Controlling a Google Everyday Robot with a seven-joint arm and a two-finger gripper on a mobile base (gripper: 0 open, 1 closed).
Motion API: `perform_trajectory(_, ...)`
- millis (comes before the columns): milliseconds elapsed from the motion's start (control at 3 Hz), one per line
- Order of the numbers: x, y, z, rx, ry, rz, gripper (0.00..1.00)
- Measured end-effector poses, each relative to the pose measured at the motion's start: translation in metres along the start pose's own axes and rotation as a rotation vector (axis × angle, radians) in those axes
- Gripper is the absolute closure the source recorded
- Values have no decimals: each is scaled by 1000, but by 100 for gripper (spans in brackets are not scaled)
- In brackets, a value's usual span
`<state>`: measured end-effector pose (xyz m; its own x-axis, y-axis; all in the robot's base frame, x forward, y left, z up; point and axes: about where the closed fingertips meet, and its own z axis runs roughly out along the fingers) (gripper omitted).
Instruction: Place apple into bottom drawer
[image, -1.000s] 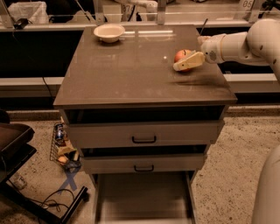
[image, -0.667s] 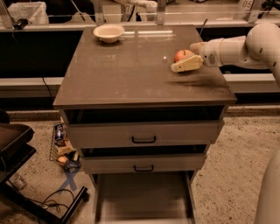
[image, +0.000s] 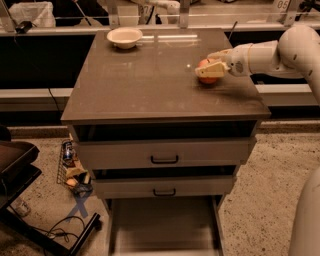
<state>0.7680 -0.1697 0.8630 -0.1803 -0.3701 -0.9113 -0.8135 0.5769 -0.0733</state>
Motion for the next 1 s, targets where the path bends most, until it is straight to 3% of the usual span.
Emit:
perform_trajectory(333, 0, 2, 3, -5, 0, 1, 88)
perform_trajectory(667, 0, 3, 7, -11, 1, 1, 88)
perform_trajectory(1000, 1, 5, 10, -16, 1, 1, 63)
